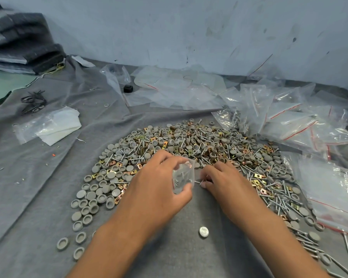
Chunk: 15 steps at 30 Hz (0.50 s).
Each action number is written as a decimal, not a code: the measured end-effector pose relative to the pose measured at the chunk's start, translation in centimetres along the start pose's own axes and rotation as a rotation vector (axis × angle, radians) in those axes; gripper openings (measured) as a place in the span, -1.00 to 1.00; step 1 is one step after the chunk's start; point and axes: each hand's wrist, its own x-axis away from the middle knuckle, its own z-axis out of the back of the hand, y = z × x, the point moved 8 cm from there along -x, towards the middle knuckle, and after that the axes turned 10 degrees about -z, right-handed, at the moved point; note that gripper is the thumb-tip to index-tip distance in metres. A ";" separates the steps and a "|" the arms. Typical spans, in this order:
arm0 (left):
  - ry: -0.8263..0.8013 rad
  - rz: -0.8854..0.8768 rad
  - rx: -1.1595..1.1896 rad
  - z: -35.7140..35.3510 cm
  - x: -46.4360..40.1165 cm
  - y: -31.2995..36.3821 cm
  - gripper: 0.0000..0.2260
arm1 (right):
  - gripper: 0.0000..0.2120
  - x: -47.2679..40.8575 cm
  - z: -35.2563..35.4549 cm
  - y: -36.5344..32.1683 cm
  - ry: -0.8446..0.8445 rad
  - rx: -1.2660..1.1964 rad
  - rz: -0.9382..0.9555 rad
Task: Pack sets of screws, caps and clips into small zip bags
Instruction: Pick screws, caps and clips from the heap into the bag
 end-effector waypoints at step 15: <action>-0.009 0.001 -0.001 -0.1 0.0 -0.1 -0.55 | -0.89 0.6 4.1 0.2 0.117 -0.427 0.079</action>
